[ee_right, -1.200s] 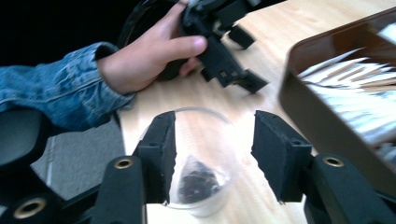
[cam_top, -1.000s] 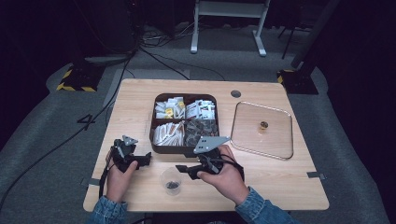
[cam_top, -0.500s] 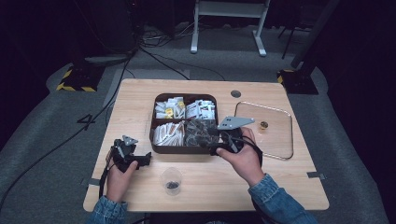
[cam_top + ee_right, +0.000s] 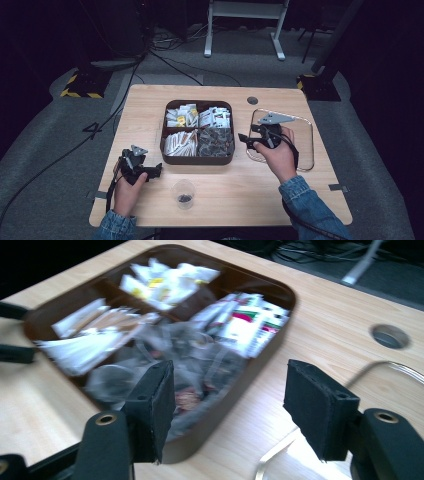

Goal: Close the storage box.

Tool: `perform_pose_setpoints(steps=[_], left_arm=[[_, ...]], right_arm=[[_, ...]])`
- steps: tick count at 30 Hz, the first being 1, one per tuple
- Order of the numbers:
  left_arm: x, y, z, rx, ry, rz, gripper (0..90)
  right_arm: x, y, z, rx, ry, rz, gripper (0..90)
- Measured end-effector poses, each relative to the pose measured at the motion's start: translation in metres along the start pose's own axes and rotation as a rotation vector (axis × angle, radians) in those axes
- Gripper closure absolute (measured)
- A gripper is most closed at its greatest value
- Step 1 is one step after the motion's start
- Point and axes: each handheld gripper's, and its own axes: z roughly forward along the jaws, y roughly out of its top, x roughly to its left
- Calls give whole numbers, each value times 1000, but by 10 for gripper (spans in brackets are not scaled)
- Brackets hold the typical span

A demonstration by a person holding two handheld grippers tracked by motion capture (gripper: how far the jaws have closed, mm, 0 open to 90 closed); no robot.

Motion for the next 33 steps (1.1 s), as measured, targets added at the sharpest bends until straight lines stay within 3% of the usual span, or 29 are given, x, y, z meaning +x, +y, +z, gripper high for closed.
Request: perform_pose_setpoints(steps=[5, 13, 25, 33], left_arm=[[0, 0, 0, 0, 0, 0, 2], [0, 0, 0, 0, 0, 0, 2], [0, 0, 0, 0, 0, 0, 2], [0, 0, 0, 0, 0, 0, 2]], right_arm=[[-24, -9, 4, 12, -61, 49, 352], [-58, -22, 6, 57, -204, 102, 355], [-98, -43, 17, 106, -302, 142, 330], [-121, -61, 23, 156, -363, 158, 380]])
